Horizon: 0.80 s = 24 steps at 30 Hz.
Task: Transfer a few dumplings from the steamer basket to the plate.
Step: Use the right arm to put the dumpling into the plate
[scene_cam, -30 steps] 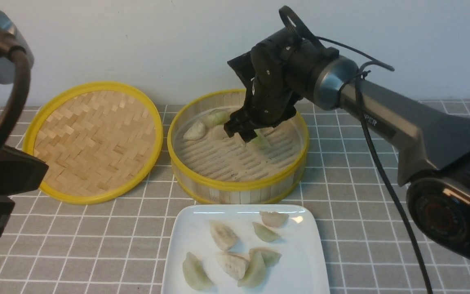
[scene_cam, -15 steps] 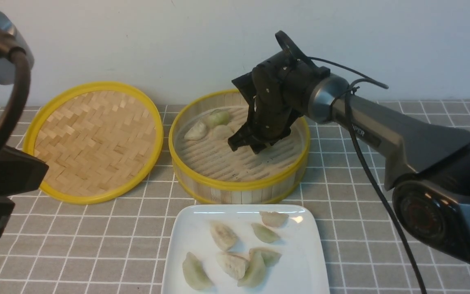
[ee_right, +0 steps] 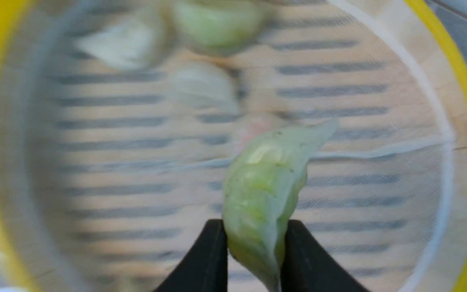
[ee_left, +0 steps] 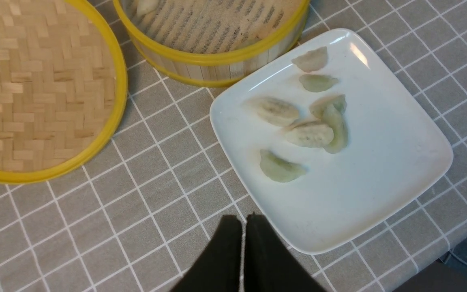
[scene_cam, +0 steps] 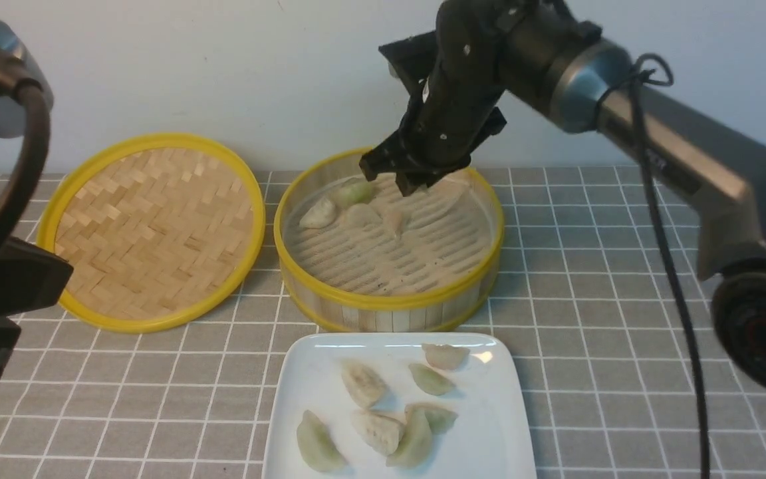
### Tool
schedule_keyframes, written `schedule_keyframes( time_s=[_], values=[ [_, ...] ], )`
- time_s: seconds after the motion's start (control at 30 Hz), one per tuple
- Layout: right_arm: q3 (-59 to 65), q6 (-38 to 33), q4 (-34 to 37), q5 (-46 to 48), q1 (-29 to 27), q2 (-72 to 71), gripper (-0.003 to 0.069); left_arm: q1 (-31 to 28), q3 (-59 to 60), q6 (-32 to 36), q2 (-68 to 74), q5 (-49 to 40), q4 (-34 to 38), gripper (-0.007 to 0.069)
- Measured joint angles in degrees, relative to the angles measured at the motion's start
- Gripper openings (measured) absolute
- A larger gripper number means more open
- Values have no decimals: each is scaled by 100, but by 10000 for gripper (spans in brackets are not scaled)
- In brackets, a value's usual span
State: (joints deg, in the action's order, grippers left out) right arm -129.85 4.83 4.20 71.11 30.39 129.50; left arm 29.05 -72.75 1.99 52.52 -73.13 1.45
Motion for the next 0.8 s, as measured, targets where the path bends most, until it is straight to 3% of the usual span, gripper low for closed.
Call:
schedule_keyframes(
  time_s=[0.13,0.47,0.6,0.8],
  values=[
    [1322,-163,622,2,66,-1029,147,0,0,7,0,0,-13,-5],
    [4779,-12,772,-42,757,-2386,147,0,0,71,0,0,-9,-5],
    [5555,71,624,-670,827,-2272,147,0,0,114,0,0,-9,-5],
    [5712,154,539,-1188,827,-2160,180,0,0,134,0,0,10,-5]
  ],
)
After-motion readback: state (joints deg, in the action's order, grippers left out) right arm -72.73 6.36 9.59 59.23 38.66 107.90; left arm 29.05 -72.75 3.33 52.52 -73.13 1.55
